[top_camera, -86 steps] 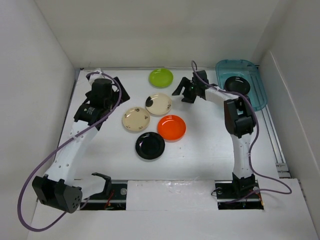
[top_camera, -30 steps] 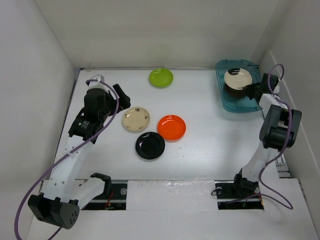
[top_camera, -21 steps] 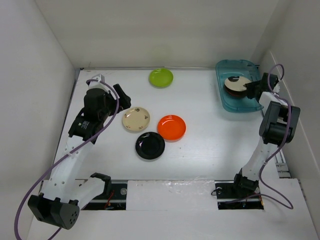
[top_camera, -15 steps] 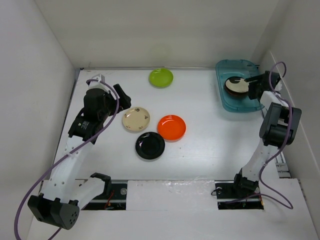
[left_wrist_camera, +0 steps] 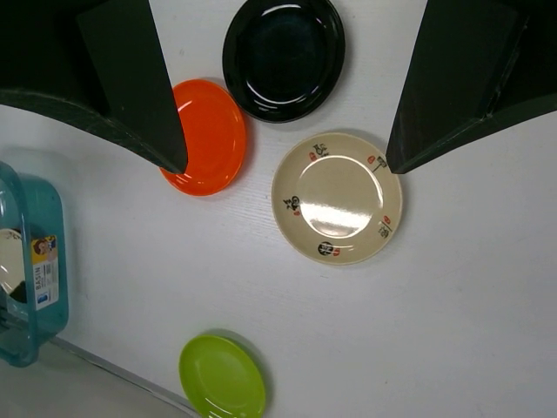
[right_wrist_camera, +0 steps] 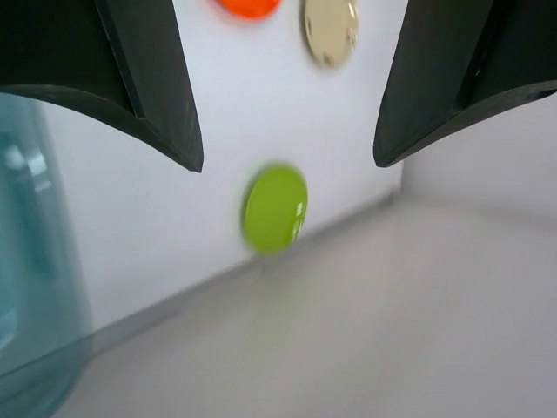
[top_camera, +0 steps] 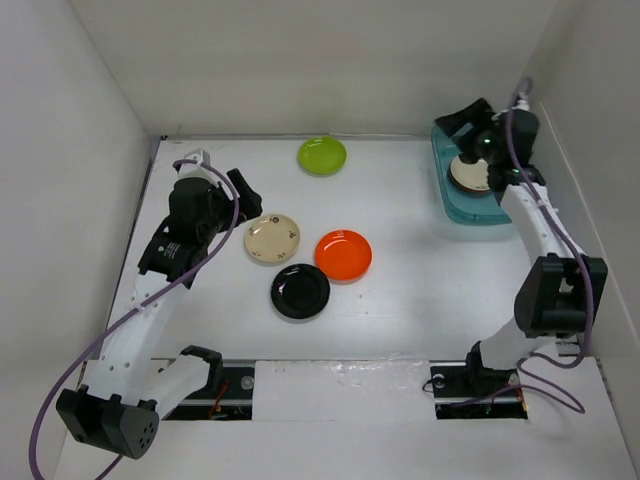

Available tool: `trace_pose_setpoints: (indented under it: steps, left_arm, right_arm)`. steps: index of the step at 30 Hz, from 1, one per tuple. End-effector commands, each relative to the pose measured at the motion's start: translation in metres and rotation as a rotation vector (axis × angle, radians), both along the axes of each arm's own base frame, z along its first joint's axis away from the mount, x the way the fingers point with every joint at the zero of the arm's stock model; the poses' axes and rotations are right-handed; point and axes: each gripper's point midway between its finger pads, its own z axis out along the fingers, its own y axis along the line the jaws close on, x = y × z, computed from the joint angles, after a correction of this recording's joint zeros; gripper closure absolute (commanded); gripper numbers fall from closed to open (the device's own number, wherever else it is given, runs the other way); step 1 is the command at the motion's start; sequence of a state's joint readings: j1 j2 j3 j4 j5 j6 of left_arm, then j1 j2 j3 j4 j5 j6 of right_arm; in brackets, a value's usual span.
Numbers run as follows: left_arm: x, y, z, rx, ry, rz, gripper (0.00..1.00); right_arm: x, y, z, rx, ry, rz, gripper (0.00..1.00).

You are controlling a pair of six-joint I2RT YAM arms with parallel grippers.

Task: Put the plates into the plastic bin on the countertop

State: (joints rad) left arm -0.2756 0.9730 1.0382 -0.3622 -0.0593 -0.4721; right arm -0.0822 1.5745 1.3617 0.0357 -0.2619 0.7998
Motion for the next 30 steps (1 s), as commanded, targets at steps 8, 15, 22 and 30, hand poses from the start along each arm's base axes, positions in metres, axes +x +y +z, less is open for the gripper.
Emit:
trace_pose_setpoints:
  steps: [8, 15, 22, 30]
  left_arm:
    - [0.012, 0.012, -0.014, 0.034, 0.07, 0.097, 0.0]
    - [0.012, 0.009, -0.012, 0.031, 0.063, 0.077, 0.0]
    - [0.01, 0.008, -0.009, 0.024, 0.054, 0.068, 0.0]
    - [0.01, 0.006, -0.009, 0.02, 0.055, 0.06, 0.0]
  right_arm:
    - [-0.08, 0.189, -0.166, -0.135, 0.281, 0.641, 0.2]
    - [-0.122, 0.2, -0.223, -0.152, 0.407, 0.691, 0.21]
    - [-0.14, 0.194, -0.257, -0.146, 0.499, 0.698, 0.32]
    - [-0.144, 0.191, -0.284, -0.129, 0.571, 0.694, 0.56]
